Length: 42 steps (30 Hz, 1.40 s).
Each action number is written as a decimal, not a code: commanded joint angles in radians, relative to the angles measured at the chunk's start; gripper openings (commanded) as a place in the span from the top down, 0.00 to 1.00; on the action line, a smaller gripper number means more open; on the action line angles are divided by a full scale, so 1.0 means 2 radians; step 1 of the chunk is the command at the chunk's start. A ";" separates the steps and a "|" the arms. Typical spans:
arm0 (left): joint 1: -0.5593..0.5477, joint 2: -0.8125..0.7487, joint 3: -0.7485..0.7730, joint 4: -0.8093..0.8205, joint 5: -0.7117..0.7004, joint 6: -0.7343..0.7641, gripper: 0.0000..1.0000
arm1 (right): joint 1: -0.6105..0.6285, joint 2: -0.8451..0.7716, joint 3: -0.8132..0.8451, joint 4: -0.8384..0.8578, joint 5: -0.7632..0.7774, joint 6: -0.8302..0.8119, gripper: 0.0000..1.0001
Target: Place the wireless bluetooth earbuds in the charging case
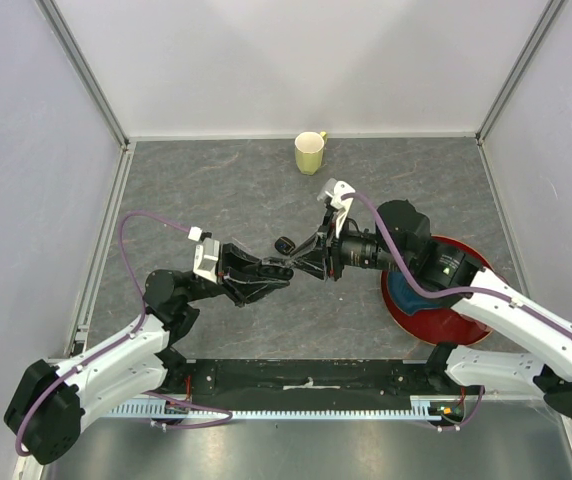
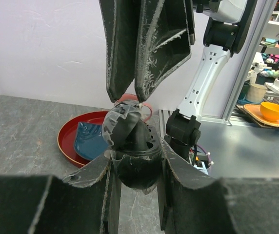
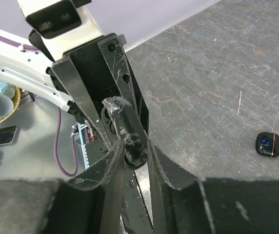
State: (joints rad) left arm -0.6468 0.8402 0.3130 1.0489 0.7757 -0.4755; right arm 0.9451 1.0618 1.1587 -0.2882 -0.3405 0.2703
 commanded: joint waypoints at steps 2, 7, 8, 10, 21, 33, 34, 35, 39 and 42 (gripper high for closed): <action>-0.001 -0.008 -0.001 0.015 -0.018 0.021 0.98 | 0.001 -0.029 -0.005 0.008 0.009 -0.003 0.64; -0.001 -0.011 0.000 0.014 -0.019 0.021 0.98 | 0.001 -0.050 -0.006 0.008 0.018 -0.007 0.59; -0.001 -0.009 0.000 0.013 -0.019 0.021 0.98 | 0.000 -0.049 -0.006 0.006 0.015 -0.006 0.59; -0.001 -0.007 0.001 0.013 -0.019 0.021 0.98 | 0.000 -0.044 -0.006 0.004 -0.014 -0.006 0.60; -0.001 -0.011 0.001 0.013 -0.019 0.019 0.98 | 0.001 -0.007 -0.004 0.000 -0.107 -0.019 0.51; -0.001 -0.007 0.001 0.013 -0.017 0.020 0.98 | 0.000 0.002 -0.016 0.001 -0.081 -0.038 0.42; -0.001 -0.007 0.001 0.013 -0.017 0.020 0.98 | 0.001 0.004 -0.016 0.001 -0.072 -0.039 0.42; -0.001 -0.007 0.001 0.014 -0.017 0.020 0.98 | 0.001 0.004 -0.016 0.001 -0.067 -0.040 0.42; -0.001 -0.009 -0.001 0.014 -0.017 0.021 0.98 | 0.001 0.012 -0.016 0.001 -0.063 -0.042 0.40; -0.001 -0.009 -0.001 0.014 -0.018 0.021 0.98 | 0.001 0.019 -0.017 -0.001 -0.074 -0.042 0.40</action>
State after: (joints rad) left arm -0.6453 0.8341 0.3035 1.0256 0.7414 -0.4702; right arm 0.9455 1.0725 1.1374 -0.3096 -0.4961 0.2092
